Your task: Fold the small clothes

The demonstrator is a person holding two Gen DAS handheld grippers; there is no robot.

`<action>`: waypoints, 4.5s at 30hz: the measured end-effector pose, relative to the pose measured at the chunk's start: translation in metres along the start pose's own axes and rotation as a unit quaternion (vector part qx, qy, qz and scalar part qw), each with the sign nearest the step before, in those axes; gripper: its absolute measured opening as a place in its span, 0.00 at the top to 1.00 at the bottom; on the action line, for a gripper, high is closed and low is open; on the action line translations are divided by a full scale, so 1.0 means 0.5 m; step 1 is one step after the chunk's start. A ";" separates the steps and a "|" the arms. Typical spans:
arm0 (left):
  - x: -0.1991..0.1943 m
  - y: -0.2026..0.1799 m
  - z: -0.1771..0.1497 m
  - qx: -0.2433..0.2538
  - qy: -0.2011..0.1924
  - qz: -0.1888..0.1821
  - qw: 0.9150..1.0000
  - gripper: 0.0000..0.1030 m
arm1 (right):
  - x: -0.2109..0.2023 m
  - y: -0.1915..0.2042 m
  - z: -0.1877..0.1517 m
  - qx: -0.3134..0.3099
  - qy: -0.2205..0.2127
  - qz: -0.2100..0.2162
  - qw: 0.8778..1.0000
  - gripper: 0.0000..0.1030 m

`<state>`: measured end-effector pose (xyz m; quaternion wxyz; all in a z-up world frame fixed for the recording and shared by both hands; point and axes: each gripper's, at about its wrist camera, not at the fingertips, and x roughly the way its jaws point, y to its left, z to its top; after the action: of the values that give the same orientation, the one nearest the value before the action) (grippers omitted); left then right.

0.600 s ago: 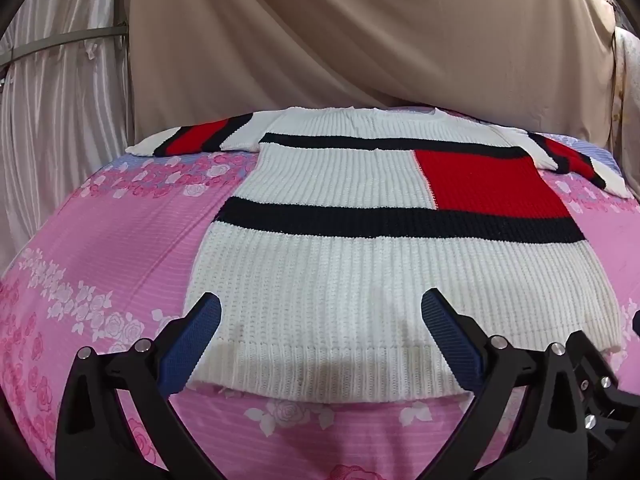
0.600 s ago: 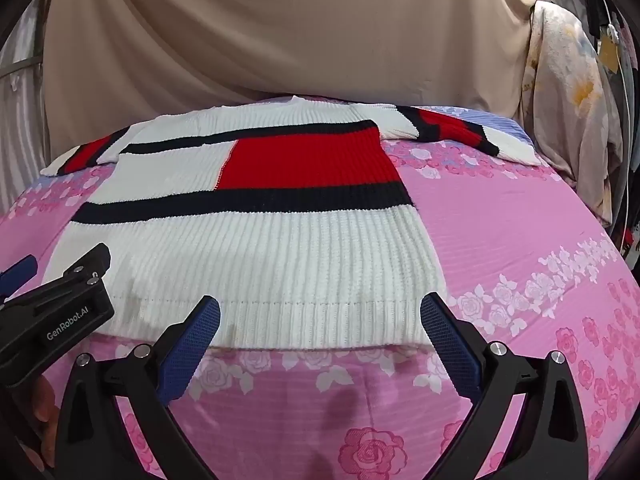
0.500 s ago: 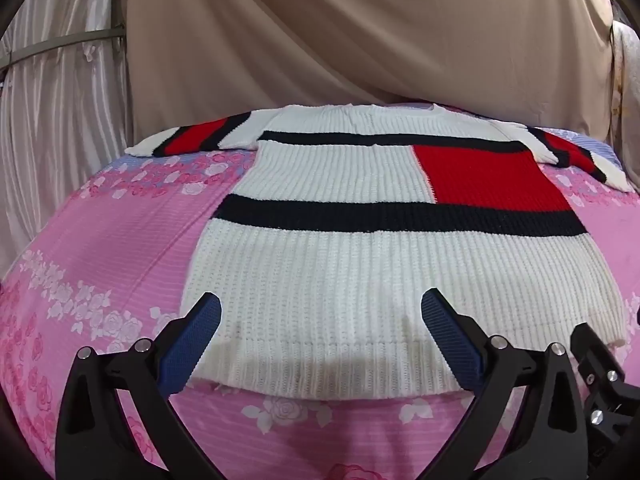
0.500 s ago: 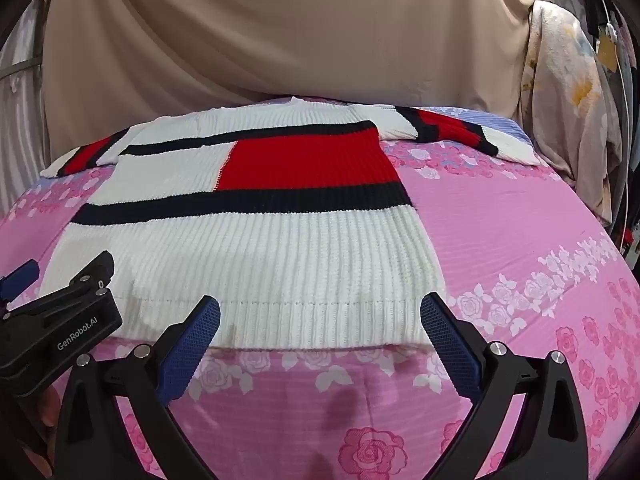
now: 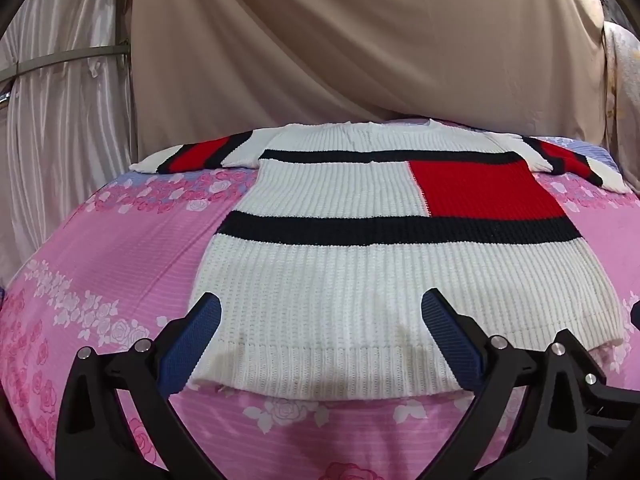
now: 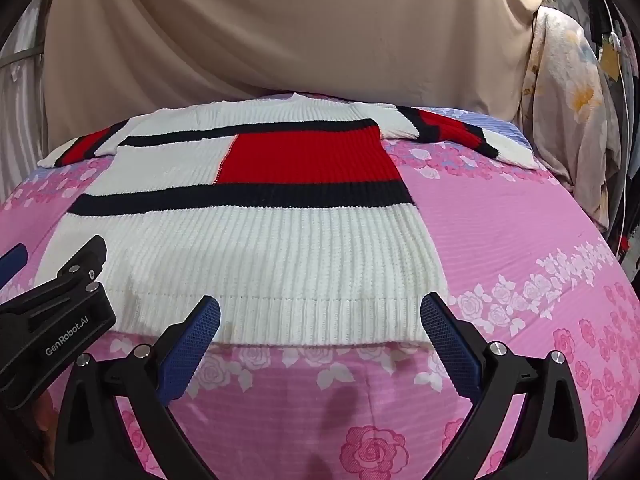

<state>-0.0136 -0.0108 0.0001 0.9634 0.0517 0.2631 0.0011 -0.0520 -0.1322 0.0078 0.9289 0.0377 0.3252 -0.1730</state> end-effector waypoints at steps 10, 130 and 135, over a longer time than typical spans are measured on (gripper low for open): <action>0.004 -0.009 -0.004 0.008 0.003 0.000 1.000 0.05 | 0.005 -0.004 -0.002 0.004 0.007 0.002 1.000 0.05; 0.200 0.105 0.192 -0.018 0.028 -0.019 0.999 0.05 | 0.389 -0.344 0.671 0.112 -0.124 0.202 0.965 0.92; 0.218 0.097 0.205 -0.034 0.043 -0.041 0.998 0.05 | 0.404 0.029 0.637 -0.043 -0.060 0.309 0.948 0.87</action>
<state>0.1335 0.0307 0.0372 0.9517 0.0083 0.3057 -0.0271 0.2884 -0.2368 0.1326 0.9553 0.0855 0.2486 0.1350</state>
